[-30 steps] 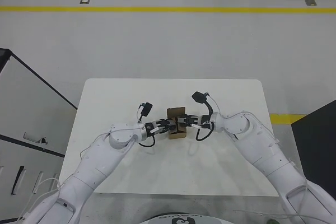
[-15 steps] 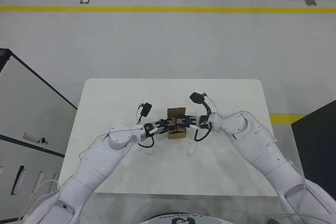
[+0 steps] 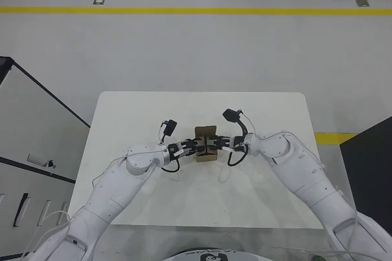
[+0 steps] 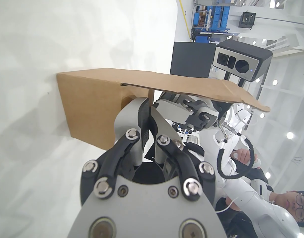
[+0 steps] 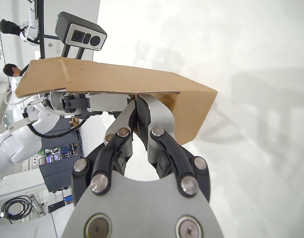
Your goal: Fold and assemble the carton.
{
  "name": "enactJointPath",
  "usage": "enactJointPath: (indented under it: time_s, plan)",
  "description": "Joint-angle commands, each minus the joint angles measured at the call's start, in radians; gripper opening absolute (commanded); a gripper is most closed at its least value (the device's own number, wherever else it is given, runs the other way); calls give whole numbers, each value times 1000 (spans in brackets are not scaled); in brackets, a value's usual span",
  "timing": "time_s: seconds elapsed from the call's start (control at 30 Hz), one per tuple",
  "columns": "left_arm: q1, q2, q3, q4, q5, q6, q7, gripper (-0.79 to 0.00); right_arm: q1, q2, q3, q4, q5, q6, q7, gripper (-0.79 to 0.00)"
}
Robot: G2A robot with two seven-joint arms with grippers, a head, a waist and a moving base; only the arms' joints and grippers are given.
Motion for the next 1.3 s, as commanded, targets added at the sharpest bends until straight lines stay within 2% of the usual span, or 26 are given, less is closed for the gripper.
enactJointPath:
  time_s: [0.0, 0.6, 1.27]
  plan:
    - [2, 0, -1, 1, 3, 0, 0, -785, 1, -1, -1, 2, 0, -1, -1, -785]
    - [4, -4, -2, -6, 39, 14, 9, -785, -26, 8, 39, -38, -17, 8, -7, -785]
    - [15, -8, -10, -11, 37, 21, 2, -785, -27, 0, 31, -21, -20, 12, 5, -785]
